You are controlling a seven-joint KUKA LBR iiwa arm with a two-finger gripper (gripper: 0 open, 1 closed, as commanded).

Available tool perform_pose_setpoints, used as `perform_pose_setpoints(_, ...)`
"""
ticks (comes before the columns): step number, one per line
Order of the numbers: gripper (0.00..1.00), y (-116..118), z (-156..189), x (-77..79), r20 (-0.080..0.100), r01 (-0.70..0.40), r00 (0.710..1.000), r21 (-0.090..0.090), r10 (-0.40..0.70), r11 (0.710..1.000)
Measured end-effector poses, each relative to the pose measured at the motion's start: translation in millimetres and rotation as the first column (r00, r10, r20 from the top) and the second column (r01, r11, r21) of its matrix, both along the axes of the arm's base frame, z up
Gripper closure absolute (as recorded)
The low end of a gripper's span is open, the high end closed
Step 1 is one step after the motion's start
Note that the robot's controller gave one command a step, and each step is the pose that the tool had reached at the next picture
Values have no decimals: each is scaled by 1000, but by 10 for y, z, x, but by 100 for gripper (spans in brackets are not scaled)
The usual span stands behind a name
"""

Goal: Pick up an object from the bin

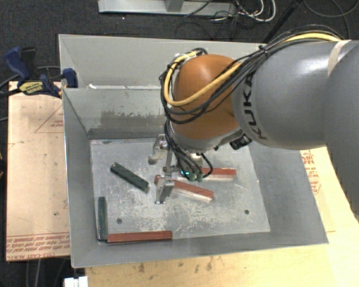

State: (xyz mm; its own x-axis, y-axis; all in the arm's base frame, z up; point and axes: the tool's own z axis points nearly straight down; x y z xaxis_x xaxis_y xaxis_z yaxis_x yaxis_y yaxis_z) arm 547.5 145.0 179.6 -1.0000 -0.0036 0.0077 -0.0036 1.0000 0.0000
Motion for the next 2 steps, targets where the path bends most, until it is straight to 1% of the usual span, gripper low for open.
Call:
perform_pose_setpoints(1,0,-6,41,19,8,3,1000,1,-3,1000)
perform_pose_setpoints(2,0,-89,-434,193,15,-12,1000,3,12,1000)
